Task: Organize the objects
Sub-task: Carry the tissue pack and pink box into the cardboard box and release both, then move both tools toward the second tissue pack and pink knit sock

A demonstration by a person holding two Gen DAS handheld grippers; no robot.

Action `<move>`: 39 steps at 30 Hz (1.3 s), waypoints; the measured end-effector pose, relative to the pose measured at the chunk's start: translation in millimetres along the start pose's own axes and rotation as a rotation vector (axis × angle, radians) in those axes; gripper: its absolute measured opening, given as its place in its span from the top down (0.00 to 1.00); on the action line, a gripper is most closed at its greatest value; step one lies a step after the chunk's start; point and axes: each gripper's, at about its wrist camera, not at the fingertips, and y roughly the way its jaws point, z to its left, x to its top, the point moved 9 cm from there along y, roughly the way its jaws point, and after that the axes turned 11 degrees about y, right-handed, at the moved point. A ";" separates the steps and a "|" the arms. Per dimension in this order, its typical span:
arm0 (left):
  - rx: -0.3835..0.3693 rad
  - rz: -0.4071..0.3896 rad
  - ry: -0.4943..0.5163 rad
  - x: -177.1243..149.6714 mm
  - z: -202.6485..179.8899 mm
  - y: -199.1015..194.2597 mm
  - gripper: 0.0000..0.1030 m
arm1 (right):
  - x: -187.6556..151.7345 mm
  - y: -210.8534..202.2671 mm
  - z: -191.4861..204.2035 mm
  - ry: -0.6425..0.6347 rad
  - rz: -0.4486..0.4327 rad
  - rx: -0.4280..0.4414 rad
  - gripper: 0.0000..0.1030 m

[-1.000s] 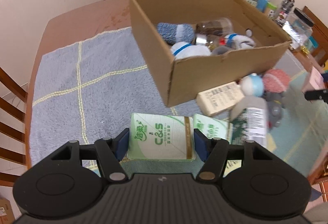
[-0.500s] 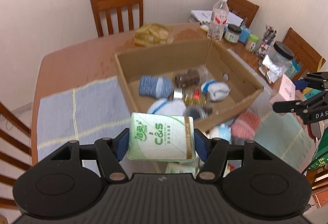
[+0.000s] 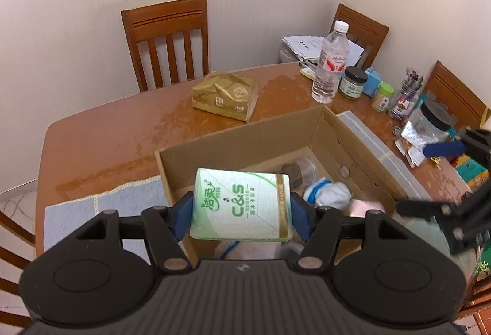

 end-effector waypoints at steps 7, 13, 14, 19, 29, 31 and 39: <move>0.066 -0.003 -0.002 6.9 4.1 9.4 0.05 | -13.0 5.0 -11.0 -0.012 0.039 -0.037 0.00; 0.073 0.015 -0.018 -1.3 -5.8 1.9 0.04 | -21.3 -1.6 -22.2 0.017 0.064 -0.047 0.00; 0.079 0.013 -0.020 -3.7 -7.7 -0.3 0.03 | -23.0 -3.9 -23.7 0.020 0.062 -0.049 0.00; 0.115 0.007 -0.056 -26.8 -17.3 -11.0 0.02 | -41.4 -12.8 -30.9 0.049 0.043 -0.039 0.00; 0.178 0.039 -0.166 -89.3 -32.6 -28.9 0.01 | -103.9 -17.2 -46.6 0.121 0.081 -0.041 0.00; 0.171 0.049 -0.176 -99.4 -36.2 -27.8 0.01 | -112.3 -18.4 -49.2 0.136 0.085 -0.046 0.00; 0.189 0.113 -0.206 -136.4 -50.8 -7.0 0.01 | -142.4 -22.6 -54.6 0.087 0.060 -0.125 0.00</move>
